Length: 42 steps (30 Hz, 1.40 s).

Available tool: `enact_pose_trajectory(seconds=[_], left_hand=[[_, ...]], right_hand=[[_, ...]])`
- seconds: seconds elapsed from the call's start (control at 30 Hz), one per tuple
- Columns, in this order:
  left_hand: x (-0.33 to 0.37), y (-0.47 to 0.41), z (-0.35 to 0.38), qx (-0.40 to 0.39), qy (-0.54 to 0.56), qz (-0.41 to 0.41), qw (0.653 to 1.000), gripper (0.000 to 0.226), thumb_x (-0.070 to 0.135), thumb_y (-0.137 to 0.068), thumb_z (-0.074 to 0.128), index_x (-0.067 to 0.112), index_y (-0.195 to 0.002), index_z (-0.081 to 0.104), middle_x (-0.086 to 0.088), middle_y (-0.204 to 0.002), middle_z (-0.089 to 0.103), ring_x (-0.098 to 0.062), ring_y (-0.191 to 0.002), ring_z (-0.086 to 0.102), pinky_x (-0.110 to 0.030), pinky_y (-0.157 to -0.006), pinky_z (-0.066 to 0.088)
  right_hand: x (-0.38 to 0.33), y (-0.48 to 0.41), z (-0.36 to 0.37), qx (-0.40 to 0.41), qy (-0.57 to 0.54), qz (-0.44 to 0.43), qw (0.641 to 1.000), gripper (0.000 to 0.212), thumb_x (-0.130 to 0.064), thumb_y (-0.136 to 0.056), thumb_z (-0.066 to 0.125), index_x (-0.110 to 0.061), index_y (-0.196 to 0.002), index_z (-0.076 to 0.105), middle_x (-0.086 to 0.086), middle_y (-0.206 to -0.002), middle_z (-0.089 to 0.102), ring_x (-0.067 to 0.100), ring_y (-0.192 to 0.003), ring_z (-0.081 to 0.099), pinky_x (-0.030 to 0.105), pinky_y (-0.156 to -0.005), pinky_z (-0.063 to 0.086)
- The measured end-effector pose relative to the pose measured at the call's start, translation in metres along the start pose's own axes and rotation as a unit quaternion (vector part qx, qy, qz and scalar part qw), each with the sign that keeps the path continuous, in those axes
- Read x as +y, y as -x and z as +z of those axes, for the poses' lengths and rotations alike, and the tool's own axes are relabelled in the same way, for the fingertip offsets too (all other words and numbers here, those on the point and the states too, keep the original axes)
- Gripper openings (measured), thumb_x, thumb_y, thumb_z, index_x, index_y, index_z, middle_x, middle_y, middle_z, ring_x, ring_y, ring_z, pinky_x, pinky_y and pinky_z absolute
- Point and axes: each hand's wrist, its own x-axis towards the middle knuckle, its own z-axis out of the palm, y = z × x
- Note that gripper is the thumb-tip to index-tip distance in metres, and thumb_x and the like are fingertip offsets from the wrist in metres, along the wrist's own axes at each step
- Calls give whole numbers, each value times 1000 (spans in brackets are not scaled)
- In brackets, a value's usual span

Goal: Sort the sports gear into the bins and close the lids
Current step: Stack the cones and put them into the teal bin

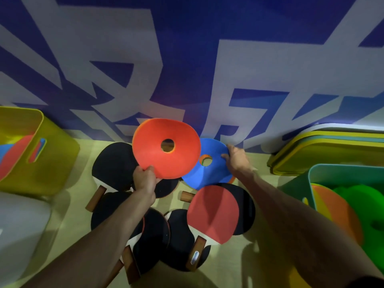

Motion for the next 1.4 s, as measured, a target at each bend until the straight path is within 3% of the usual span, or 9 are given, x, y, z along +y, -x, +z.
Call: enact_pose_trajectory(seconds=[0.27,0.5,0.67,0.8,0.93,1.1,1.3,1.4], left_hand=[[16,27,-17,-3,20,74,997,24,4,-96,51,4,-120,55,-8,-108,62,-20,-98,59,-34,-82,52],[45,63,-25,-52,59,111,991,16,6,-93,56,7,-109,59,-7,-103,64,-19,-93,62,-34,-78,54],[62,97,-29,-93,87,132,983,10,6,-92,59,6,-102,59,-6,-99,65,-16,-87,63,-33,-77,54],[66,131,-10,-152,78,154,973,3,6,-92,59,8,-90,57,-3,-89,66,-12,-77,64,-32,-72,58],[59,167,21,-210,59,160,963,13,8,-91,61,4,-103,59,-6,-95,69,-16,-81,68,-26,-62,59],[38,221,59,-287,15,169,943,8,6,-93,57,2,-100,56,-4,-86,65,-11,-72,64,-21,-55,57],[3,266,106,-352,-57,146,923,19,5,-93,56,-7,-108,53,-16,-99,63,-14,-74,64,-27,-60,60],[-14,287,129,-376,-92,121,914,16,7,-93,57,-2,-104,50,-18,-103,62,-22,-75,68,-28,-60,60]], right_hand=[[-8,49,-40,106,21,-31,994,19,-13,-92,48,-16,-110,55,18,-103,66,39,-98,60,40,-74,45],[-27,86,-97,180,54,-52,981,38,-10,-97,43,-19,-133,45,18,-111,64,40,-102,60,42,-79,48],[-23,127,-131,237,23,-50,970,30,-13,-97,44,-15,-126,50,20,-108,66,41,-97,62,44,-76,51],[-2,164,-158,303,-27,-17,953,30,-10,-97,45,-11,-125,53,21,-109,66,40,-100,60,39,-75,47],[36,197,-183,358,-76,18,930,25,-11,-93,48,-9,-117,55,23,-107,66,43,-100,60,44,-78,49],[99,241,-205,393,-103,89,909,28,-10,-94,46,-13,-120,55,23,-107,64,43,-99,59,44,-77,46],[177,288,-222,465,-132,182,856,29,-11,-94,42,-17,-119,56,24,-107,64,44,-101,57,45,-75,45],[207,303,-224,480,-133,220,839,31,-12,-95,41,-21,-121,55,22,-109,63,43,-102,58,43,-75,44]])
